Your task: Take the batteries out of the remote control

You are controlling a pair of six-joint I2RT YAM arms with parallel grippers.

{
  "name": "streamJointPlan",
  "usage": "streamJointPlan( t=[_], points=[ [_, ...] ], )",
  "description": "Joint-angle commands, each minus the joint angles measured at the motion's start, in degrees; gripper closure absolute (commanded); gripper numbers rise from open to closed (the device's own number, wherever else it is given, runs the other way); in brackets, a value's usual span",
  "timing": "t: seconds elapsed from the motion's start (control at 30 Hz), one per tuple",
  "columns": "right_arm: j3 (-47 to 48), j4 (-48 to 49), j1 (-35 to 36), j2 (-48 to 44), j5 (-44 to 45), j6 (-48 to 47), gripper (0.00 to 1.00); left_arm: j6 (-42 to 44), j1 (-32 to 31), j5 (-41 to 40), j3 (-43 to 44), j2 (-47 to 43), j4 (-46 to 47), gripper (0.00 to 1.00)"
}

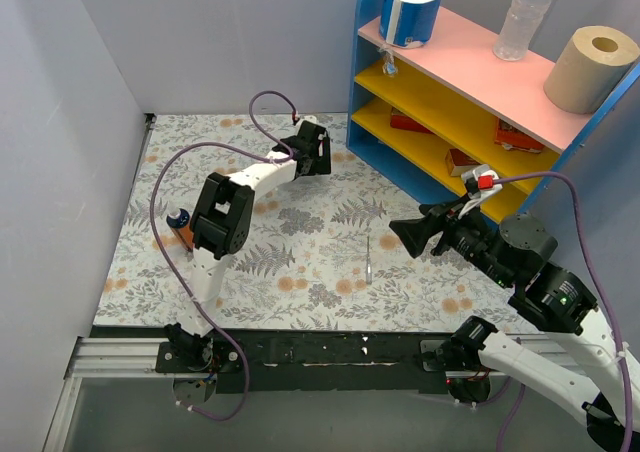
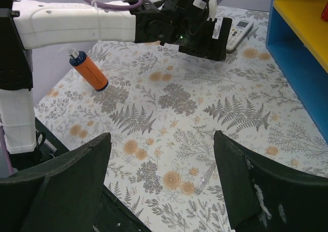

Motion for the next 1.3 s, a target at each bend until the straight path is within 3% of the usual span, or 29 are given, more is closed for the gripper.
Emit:
streamJointPlan(
  t=[0.0, 0.43, 0.63, 0.67, 0.77, 0.9, 1.1, 1.27],
  points=[
    [2.6, 2.1, -0.1, 0.0, -1.3, -0.9, 0.14, 2.6, 0.0, -2.4, 5.1, 2.0, 1.6, 0.19],
    [2.8, 2.7, -0.1, -0.1, -1.9, -0.6, 0.16, 6.4, 0.3, -3.7, 20.1, 15.5, 0.3, 0.24],
    [4.0, 2.0, -0.1, 0.1, -1.2, -0.8, 0.16, 6.2, 0.7, -3.2, 22.0, 16.7, -0.2, 0.36],
    [4.2, 2.0, 0.0, 0.1, -1.1, -1.0, 0.16, 5.8, 0.7, -3.0, 21.6, 16.4, -0.2, 0.42],
    [4.0, 2.3, -0.1, -0.1, -0.8, -1.0, 0.17, 5.1, 0.8, -2.6, 18.5, 13.9, -0.1, 0.62],
    [2.8, 2.0, -0.1, -0.2, -0.5, 0.3, 0.18, 3.7, 0.7, -0.7, 11.2, 8.8, -0.3, 0.8],
    [0.0, 1.4, -0.1, -0.7, 1.0, 3.1, 0.19, -2.8, 0.7, 4.9, -4.0, -5.4, 0.2, 0.94],
    [-2.5, 2.7, -0.1, -1.2, 0.8, 4.5, 0.2, -6.0, 0.8, 14.6, -18.3, -17.3, 0.3, 1.0]
  ],
)
